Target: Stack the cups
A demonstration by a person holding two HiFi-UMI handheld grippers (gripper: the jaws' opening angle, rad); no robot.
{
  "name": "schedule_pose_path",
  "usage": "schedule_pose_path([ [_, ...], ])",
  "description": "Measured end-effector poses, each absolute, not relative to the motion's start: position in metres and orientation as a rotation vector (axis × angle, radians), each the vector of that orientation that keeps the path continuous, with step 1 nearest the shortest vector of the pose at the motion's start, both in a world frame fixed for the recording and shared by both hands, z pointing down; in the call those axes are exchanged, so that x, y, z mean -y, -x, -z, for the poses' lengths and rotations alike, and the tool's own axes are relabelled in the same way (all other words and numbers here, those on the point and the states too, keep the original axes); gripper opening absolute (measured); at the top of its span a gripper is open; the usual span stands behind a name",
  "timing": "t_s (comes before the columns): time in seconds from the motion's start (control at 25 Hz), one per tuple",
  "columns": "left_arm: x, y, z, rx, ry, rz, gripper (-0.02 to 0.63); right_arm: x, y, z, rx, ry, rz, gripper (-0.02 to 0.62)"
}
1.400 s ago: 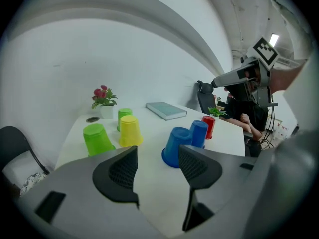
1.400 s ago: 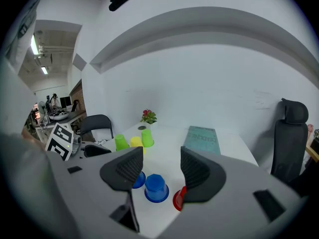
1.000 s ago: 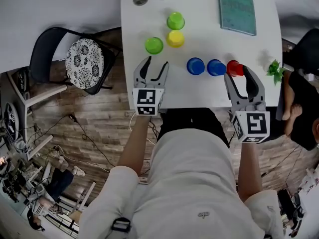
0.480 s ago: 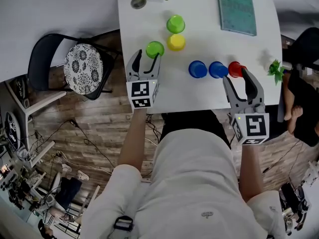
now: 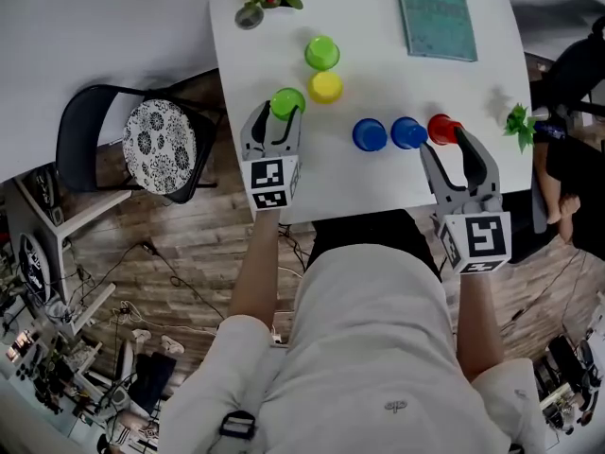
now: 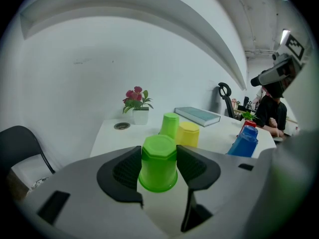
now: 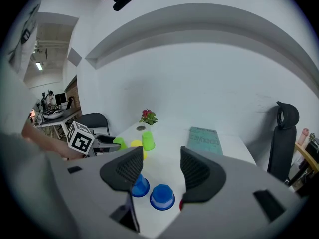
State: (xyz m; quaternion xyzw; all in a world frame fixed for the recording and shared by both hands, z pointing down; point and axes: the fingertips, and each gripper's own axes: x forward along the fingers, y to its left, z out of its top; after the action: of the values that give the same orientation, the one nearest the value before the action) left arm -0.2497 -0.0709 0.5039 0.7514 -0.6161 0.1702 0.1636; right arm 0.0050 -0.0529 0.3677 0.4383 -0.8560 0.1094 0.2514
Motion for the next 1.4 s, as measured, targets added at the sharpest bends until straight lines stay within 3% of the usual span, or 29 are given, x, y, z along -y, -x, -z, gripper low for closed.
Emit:
schedule_pose_path([
  [0.64, 0.054, 0.221, -0.454, 1.712, -2.229, -0.521, 0.224, 0.055, -0.012, -0.355, 2.408, -1.209, -0.301, 0.236],
  [1.4, 0.061, 0.071, -0.395, 1.394, -2.542, -0.487, 0.224, 0.033, -0.104, -0.345, 2.378, -1.352, -0.319, 0.235],
])
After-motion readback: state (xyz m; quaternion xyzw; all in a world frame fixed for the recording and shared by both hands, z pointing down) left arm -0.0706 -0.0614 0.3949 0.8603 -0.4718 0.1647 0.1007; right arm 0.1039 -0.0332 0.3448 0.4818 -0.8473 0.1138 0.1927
